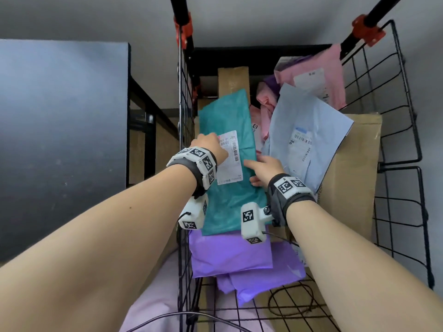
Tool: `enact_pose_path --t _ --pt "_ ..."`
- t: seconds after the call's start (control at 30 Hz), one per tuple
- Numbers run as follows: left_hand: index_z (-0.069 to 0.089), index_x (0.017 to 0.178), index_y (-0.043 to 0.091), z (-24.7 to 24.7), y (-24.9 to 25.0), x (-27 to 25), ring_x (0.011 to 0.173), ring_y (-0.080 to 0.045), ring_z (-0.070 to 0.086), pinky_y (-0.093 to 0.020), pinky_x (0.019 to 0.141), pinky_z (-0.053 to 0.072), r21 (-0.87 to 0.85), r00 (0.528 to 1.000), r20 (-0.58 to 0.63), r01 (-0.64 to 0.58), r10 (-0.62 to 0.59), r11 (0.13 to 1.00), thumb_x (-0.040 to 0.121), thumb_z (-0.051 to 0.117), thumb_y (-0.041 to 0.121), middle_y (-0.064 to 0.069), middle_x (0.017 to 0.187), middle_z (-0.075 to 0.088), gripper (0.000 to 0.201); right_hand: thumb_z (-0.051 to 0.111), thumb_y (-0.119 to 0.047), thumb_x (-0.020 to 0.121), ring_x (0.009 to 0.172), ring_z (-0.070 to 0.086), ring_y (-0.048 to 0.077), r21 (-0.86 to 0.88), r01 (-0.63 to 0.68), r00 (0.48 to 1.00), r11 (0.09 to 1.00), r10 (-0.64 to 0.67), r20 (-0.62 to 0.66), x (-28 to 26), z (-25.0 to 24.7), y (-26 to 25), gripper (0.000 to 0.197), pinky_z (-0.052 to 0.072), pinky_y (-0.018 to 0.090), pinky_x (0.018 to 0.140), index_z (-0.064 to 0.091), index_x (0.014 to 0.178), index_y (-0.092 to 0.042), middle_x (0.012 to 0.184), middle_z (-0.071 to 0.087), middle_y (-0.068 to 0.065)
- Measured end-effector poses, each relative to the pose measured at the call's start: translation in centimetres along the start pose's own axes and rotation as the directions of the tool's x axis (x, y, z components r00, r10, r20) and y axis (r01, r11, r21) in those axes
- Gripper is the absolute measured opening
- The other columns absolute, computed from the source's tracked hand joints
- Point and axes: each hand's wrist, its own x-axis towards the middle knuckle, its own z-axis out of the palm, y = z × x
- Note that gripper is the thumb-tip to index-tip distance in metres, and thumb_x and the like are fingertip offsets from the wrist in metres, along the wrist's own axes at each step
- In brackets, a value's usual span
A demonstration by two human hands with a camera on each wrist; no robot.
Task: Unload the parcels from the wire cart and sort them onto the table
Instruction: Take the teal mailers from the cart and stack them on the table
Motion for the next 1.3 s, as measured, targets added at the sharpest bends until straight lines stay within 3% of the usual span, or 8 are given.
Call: enact_pose_path --t 0.1,0.17,0.3,0.47,0.6,0.93,1.17,1.3 --pt "0.046 0.131 0.014 -0.1 0.1 -0.2 0.113 -0.031 0.054 -0.038 0.095 0.047 -0.077 0.999 -0.011 0.035 -0.036 0.996 0.088 0.057 0.035 -0.013 0.132 0.047 0.049 0.065 -0.025 0.087 0.042 0.043 0.011 -0.112 0.042 0.997 0.993 -0.035 0.063 -0.8 -1.3 -0.4 0.016 0.035 0.014 0.033 0.059 0.100 -0.019 0.063 0.056 -0.001" --pt "0.046 0.130 0.010 -0.3 0.2 -0.6 0.112 -0.032 0.056 -0.036 0.091 0.047 -0.168 0.998 -0.010 0.063 -0.066 0.984 0.087 0.058 0.037 -0.013 0.128 0.053 0.052 0.064 -0.018 0.087 0.046 0.045 0.012 -0.118 0.041 0.997 0.992 -0.033 0.071 -1.2 -2.3 -0.6 0.014 0.033 0.014 0.033 0.063 0.099 -0.011 0.068 0.059 0.002" --pt "0.054 0.118 0.001 -0.5 1.2 -1.4 0.089 -0.029 0.060 -0.029 0.069 0.042 -0.361 0.995 -0.020 0.084 -0.098 0.929 0.087 0.058 0.031 -0.008 0.110 0.063 0.044 0.068 -0.016 0.084 0.039 0.037 0.011 0.103 0.030 0.999 0.994 -0.032 0.016 -2.2 -4.8 -1.4 0.012 0.030 0.021 0.037 0.066 0.089 -0.004 0.082 0.062 0.013" --pt "0.057 0.119 0.001 -1.7 3.8 -3.7 0.090 -0.029 0.057 -0.029 0.074 0.041 -0.462 0.995 -0.059 0.043 -0.079 0.886 0.095 0.046 0.043 -0.014 0.114 0.062 0.050 0.068 -0.012 0.083 0.030 0.036 0.007 0.304 0.097 0.995 0.948 -0.100 -0.006 -5.1 -8.1 -3.2 0.007 0.027 0.015 0.030 0.063 0.081 -0.007 0.076 0.063 0.011" --pt "0.059 0.116 -0.001 -3.5 5.5 -6.5 0.089 -0.027 0.053 -0.029 0.075 0.041 -0.509 0.984 -0.176 -0.074 -0.020 0.858 0.097 0.042 0.032 -0.018 0.118 0.061 0.041 0.068 -0.013 0.084 0.033 0.035 0.008 0.290 0.205 0.978 0.935 -0.205 -0.032 -8.3 -10.0 -4.3 0.008 0.027 0.015 0.031 0.063 0.079 -0.012 0.068 0.063 0.006" --pt "0.052 0.094 0.010 -6.3 4.5 -15.7 0.102 -0.033 0.057 -0.032 0.082 0.041 -0.445 0.818 -0.575 -0.346 0.032 0.826 0.096 0.042 0.018 -0.017 0.111 0.062 0.013 0.068 -0.019 0.085 0.027 0.029 0.008 0.124 0.463 0.886 0.878 -0.460 -0.048 -16.8 -11.3 -5.1 0.019 0.026 0.018 0.038 0.058 0.069 -0.014 0.039 0.044 -0.002" --pt "0.049 0.095 0.012 -8.7 0.1 -21.8 0.085 -0.023 0.047 -0.027 0.072 0.033 -0.400 0.714 -0.700 -0.396 0.004 0.827 0.096 0.042 0.018 -0.013 0.107 0.061 0.009 0.065 -0.018 0.086 0.028 0.037 0.003 0.125 0.597 0.797 0.793 -0.604 0.025 -22.0 -7.9 -6.0 0.013 0.038 0.017 0.038 0.062 0.074 -0.020 0.062 0.057 0.001" --pt "0.049 0.116 0.012 -10.6 -3.5 -24.4 0.095 -0.027 0.056 -0.033 0.082 0.045 -0.449 0.687 -0.726 -0.438 -0.032 0.779 0.095 0.044 0.018 -0.009 0.110 0.061 0.023 0.061 -0.012 0.089 0.030 0.049 0.004 0.170 0.628 0.759 0.759 -0.646 0.083 -24.4 -4.3 -7.1 0.015 0.048 0.018 0.040 0.061 0.075 -0.019 0.069 0.061 0.004"
